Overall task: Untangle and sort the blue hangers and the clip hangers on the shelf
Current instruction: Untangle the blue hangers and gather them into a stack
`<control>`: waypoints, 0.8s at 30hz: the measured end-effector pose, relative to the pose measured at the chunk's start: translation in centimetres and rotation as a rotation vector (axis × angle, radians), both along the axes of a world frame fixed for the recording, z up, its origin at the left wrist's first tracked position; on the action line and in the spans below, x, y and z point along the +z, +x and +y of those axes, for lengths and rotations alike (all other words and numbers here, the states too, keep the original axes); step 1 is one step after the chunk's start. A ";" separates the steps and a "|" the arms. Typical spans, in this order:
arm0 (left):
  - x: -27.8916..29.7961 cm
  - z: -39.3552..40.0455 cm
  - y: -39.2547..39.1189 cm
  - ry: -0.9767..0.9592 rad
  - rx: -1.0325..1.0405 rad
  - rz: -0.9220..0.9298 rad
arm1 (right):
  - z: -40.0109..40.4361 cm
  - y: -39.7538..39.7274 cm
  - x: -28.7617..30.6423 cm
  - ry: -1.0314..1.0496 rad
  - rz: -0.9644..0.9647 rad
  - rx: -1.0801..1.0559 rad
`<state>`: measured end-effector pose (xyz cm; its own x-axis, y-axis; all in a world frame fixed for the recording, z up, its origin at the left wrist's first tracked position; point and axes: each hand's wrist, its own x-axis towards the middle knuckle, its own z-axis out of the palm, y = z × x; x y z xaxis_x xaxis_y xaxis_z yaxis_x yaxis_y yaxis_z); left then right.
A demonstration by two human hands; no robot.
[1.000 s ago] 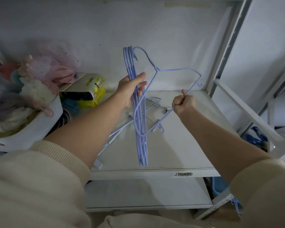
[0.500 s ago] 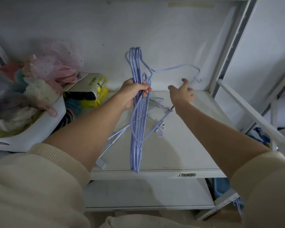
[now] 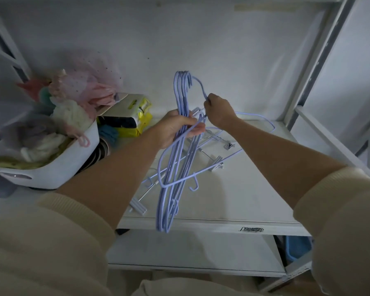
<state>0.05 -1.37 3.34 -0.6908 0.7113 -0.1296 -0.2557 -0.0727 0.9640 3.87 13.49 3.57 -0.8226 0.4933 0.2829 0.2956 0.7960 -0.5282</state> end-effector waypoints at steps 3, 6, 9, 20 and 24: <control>0.3 -0.8 -0.6 -0.065 -0.002 0.007 | 1.4 0.7 -0.5 0.003 0.035 -0.049; 0.1 -1.4 -1.1 -0.066 0.019 0.085 | 2.5 1.3 -0.5 0.021 0.054 -0.113; -0.4 -1.6 -1.7 -0.104 0.070 0.197 | 3.7 2.2 0.1 -0.033 0.124 -0.227; 0.3 -1.9 -3.4 -0.138 0.235 0.390 | 7.6 6.2 2.0 -0.226 0.353 -0.588; 0.1 -1.6 -4.2 -0.142 0.402 0.347 | 6.9 6.4 2.1 -0.287 0.388 -0.574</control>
